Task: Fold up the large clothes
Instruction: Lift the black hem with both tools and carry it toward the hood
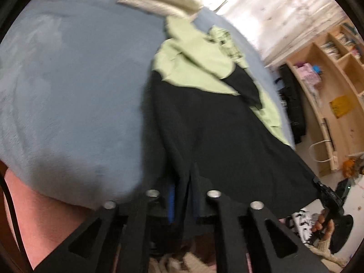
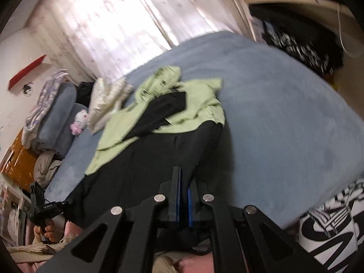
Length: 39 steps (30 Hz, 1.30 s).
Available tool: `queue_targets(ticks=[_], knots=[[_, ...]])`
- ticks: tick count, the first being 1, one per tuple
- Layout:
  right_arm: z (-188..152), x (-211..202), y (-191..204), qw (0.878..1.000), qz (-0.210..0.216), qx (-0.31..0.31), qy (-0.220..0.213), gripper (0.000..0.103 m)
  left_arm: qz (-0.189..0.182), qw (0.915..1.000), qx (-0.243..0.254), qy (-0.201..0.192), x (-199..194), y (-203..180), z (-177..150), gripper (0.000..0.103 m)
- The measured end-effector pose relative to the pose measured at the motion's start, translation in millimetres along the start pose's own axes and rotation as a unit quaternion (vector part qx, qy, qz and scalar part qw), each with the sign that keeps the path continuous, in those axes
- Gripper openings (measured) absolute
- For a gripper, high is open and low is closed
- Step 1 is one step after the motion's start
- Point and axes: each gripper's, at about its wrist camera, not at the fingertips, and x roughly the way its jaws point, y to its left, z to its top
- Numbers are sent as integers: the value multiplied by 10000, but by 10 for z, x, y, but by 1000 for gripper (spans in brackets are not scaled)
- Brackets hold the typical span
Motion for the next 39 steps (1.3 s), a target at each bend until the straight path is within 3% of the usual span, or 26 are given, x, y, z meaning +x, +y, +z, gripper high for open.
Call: queue_targets(ticks=[1, 3, 9, 11, 12, 16, 19, 22, 24, 29, 34, 39], knots=[[-16, 37, -47, 10000, -28, 48, 75, 4, 187, 9998, -18, 35, 26, 56, 2, 37], [-47, 93, -115, 9998, -47, 97, 186, 4, 242, 9996, -62, 138, 65, 129, -10, 47], [-150, 276, -189, 9987, -18, 158, 479, 5, -61, 9986, 219, 481, 209, 117, -38, 56], [-183, 357, -196, 9980, -37, 155, 616, 5, -54, 9967, 639, 503, 230, -37, -62, 15], [-196, 385, -191, 9977, -63, 146, 657, 5, 71, 9948, 841, 566, 239, -95, -71, 4], [-235, 447, -208, 9971, -75, 231, 723, 5, -76, 9927, 1121, 447, 156, -427, -64, 3], [-200, 398, -261, 9966, 208, 513, 604, 5, -921, 9943, 528, 100, -66, -573, 99, 3], [-83, 336, -267, 9953, 475, 728, 427, 5, -1739, 9835, -91, -483, -312, -632, 383, 3], [62, 310, -238, 9939, 682, 817, 288, 5, -2023, 9761, -309, -733, -400, -678, 593, 3], [649, 349, -58, 9914, 1075, 746, -73, 5, -2053, 9691, -495, -1275, -512, -876, 1147, 3], [1391, 535, 68, 9878, 1236, 819, -470, 5, -1778, 9685, -973, -1444, -200, -937, 1875, 3], [2236, 1168, 44, 9898, 748, 1123, -455, 12, -1175, 9702, -1519, -1481, 353, -805, 2814, 4]])
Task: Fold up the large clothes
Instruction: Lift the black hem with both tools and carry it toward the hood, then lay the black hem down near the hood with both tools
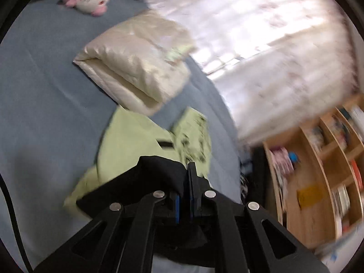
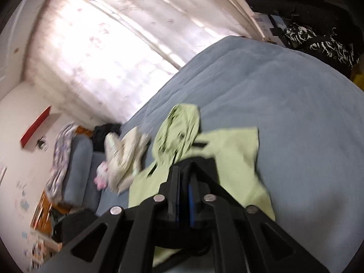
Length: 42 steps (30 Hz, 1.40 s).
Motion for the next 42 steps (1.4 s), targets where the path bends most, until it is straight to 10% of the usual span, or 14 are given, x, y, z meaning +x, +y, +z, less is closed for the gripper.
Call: queue_targets(ticks=[4, 7, 17, 27, 32, 42], knots=[[299, 584, -163, 9983, -504, 168, 221, 51, 648, 9978, 71, 102, 613, 176, 334, 26], [305, 887, -373, 9958, -850, 133, 314, 52, 1208, 9923, 174, 225, 962, 404, 381, 45], [273, 1540, -1339, 9871, -1246, 683, 742, 52, 1906, 9779, 273, 810, 1392, 1079, 224, 45], [337, 2007, -1495, 9891, -929, 713, 889, 7, 2056, 9735, 516, 854, 1622, 1067, 84, 48], [395, 1839, -1505, 9946, -572, 674, 542, 3, 2151, 9714, 593, 811, 1681, 1025, 47, 54], [786, 1874, -1082, 9905, -1293, -452, -101, 0, 2274, 9673, 852, 726, 1724, 976, -2, 61]])
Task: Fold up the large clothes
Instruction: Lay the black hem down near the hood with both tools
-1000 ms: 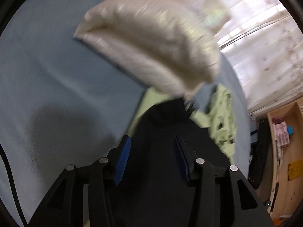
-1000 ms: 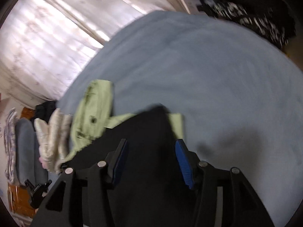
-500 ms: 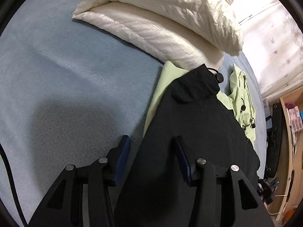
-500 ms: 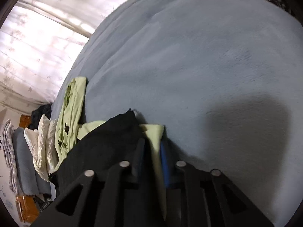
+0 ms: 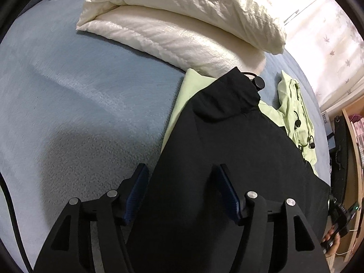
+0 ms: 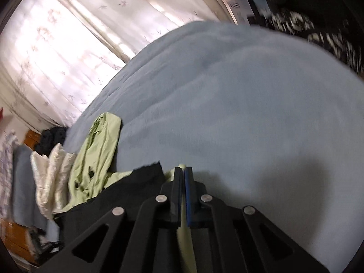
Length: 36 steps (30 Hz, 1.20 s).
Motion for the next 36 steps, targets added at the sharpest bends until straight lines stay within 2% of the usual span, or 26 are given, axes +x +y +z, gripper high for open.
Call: queue_targets(ticks=[2, 3, 6, 9, 10, 12, 14, 16, 18, 19, 20, 21, 23, 26, 28, 31, 32, 35, 36], knots=[[95, -45, 14, 9988, -320, -168, -330, 0, 15, 10000, 41, -26, 3, -4, -5, 63], [124, -30, -8, 9986, -404, -140, -301, 0, 27, 10000, 67, -42, 7, -12, -10, 64], [148, 39, -70, 9985, -521, -112, 145, 0, 76, 9998, 175, -58, 25, -63, -20, 67], [11, -5, -53, 9975, -159, -15, 690, 3, 58, 9997, 221, -25, 11, -64, -8, 67], [-60, -37, -33, 9968, -82, -63, 788, 6, 27, 9998, 221, -9, 0, -58, -3, 67], [-212, -91, 7, 9954, -84, -206, 931, 31, -102, 9997, 198, 31, -32, -38, 6, 67], [-348, -81, -15, 9925, 33, -154, 1214, 39, -228, 9996, 164, 99, -75, -10, 11, 67], [-456, -72, -37, 9905, 30, -108, 1367, 39, -283, 9993, 193, 118, -120, 9, 9, 67], [-535, -92, -34, 9908, 57, -141, 1345, 39, -263, 9992, 297, 105, -148, 4, 12, 67], [-576, -123, -5, 9917, 5, -245, 1262, 38, -236, 9990, 373, 99, -152, -12, 16, 54], [-614, -155, 53, 9920, -76, -438, 1183, 24, -156, 9984, 546, 76, -158, -54, 21, 36], [-639, -176, 122, 9914, -191, -629, 1132, 5, -16, 9975, 695, 87, -155, -95, 27, 10], [-662, -284, 262, 9911, -393, -920, 877, 4, 105, 9961, 873, -62, -219, -173, 27, 8], [-690, -609, 287, 9958, -284, -804, 331, 3, 202, 9924, 1166, -324, -302, -278, 3, 6], [-747, -547, 220, 9945, -552, -797, 387, 3, 407, 9912, 1247, -171, -199, -271, -25, 6], [-875, -269, 160, 9870, -1033, -841, 898, 5, 507, 9929, 1073, -50, -99, -215, -60, 7], [-880, -261, 173, 9863, -1109, -827, 900, 7, 535, 9926, 1085, -100, -120, -224, -67, 7], [-826, -432, 287, 9899, -1149, -612, 554, 10, 638, 9894, 1230, -437, -314, -262, -86, 10], [-811, -517, 357, 9908, -1141, -629, 368, 17, 682, 9877, 1251, -648, -427, -275, -92, 14]])
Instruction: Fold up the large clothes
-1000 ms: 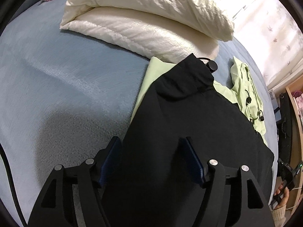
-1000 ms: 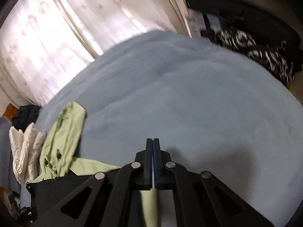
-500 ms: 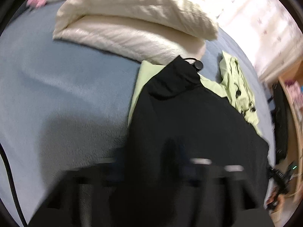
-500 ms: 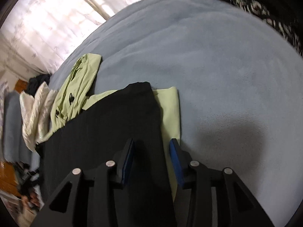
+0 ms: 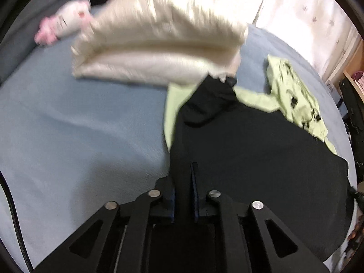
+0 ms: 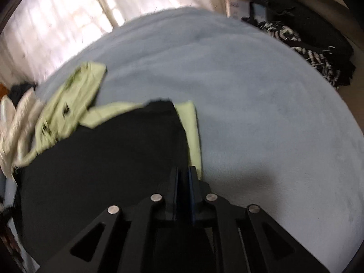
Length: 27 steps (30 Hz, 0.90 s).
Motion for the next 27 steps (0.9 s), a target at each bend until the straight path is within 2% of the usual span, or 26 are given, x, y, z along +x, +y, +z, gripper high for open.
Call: queue_targets(ticks=[3, 4, 6, 8, 10, 13, 14, 15, 17, 19, 22, 23, 24, 25, 27], knots=[[9, -226, 212, 9988, 49, -205, -449, 37, 233, 9973, -62, -701, -344, 2, 44, 24], [-4, -283, 327, 9979, 119, -316, -556, 38, 239, 9959, -87, -871, -430, -8, 57, 28], [-45, -313, 626, 9959, 341, -564, -614, 38, -58, 9952, -73, -979, -504, -107, 82, 33], [-109, -243, 970, 9927, 845, -741, -439, 38, -345, 9961, 121, -804, -444, -319, 74, 33], [-257, -79, 1417, 9834, 1444, -1098, 41, 38, -556, 9960, 559, -425, -247, -672, -8, 33], [-502, 239, 2000, 9672, 1705, -1752, 681, 38, -853, 9906, 1067, 102, 62, -1104, -193, 33], [-571, 361, 2151, 9648, 1572, -1970, 748, 38, -850, 9886, 1214, 247, 170, -1223, -242, 33], [-613, 467, 2262, 9654, 1281, -2179, 635, 38, -780, 9876, 1326, 305, 262, -1304, -273, 33], [-564, 617, 2357, 9654, 1048, -2370, 293, 38, -530, 9873, 1485, 178, 393, -1424, -269, 33], [-399, 742, 2313, 9707, 929, -2213, 136, 36, -426, 9890, 1418, 39, 511, -1453, -126, 33], [-138, 869, 2177, 9788, 648, -1941, -120, 36, -323, 9944, 1008, -52, 670, -1323, 164, 32], [-42, 923, 2109, 9802, 269, -1944, -274, 36, -82, 9944, 1022, -242, 717, -1270, 249, 32], [33, 985, 2040, 9816, 151, -1877, -303, 36, 199, 9936, 1060, -346, 761, -1222, 299, 32], [118, 1020, 1928, 9849, 140, -1703, -279, 36, 331, 9931, 1063, -372, 808, -1178, 326, 32], [280, 1051, 1677, 9923, 94, -1215, -200, 36, 188, 9949, 932, -342, 833, -1019, 392, 32]])
